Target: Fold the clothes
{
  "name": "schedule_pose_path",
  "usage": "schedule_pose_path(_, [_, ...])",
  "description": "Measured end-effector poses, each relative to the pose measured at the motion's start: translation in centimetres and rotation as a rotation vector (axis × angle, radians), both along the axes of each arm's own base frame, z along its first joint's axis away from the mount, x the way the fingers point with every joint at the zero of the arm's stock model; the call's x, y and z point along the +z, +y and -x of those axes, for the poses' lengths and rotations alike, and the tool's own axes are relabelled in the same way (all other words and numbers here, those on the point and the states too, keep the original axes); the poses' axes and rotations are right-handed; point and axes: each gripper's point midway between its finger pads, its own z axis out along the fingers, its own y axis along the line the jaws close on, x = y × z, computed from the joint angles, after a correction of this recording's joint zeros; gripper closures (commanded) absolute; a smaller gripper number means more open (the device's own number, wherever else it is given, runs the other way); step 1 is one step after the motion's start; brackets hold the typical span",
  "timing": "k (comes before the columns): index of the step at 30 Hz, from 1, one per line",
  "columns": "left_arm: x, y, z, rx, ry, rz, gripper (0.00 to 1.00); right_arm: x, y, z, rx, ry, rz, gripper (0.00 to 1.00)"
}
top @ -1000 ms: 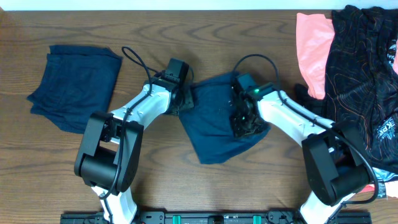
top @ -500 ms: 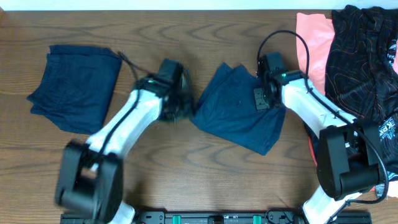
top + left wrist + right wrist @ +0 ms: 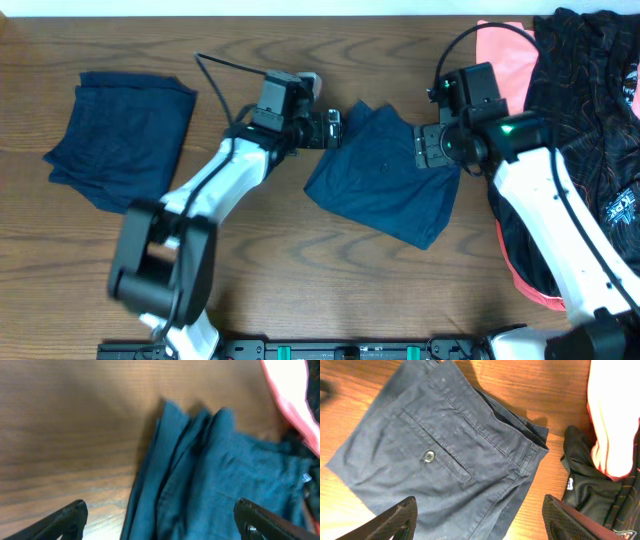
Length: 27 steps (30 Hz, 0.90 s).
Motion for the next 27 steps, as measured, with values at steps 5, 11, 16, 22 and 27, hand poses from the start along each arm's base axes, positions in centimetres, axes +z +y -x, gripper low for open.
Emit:
schedule_pose_path(5, [-4.6,-1.4,0.5,-0.052,0.084,0.024,0.05,0.8,0.0,1.0,0.007,0.004,-0.013,0.21])
schedule_pose_path(11, [-6.0,-4.7,2.3,-0.155,0.118,0.064,0.18,0.6,0.0,1.3,0.009,0.019,-0.013,0.21])
schedule_pose_path(16, [-6.8,-6.9,4.2,-0.222,0.143,0.066,0.68,0.5,-0.1,1.6,0.009,0.032,-0.011,0.21])
schedule_pose_path(22, [-7.4,-7.1,4.6,-0.241,0.164,0.076,0.94,0.4,-0.2,1.8,0.01,0.043,-0.007,0.22])
schedule_pose_path(27, [-6.6,-3.5,2.9,-0.157,0.183,0.077,0.94,0.3,-0.2,1.9,0.009,0.048,-0.006,0.22])
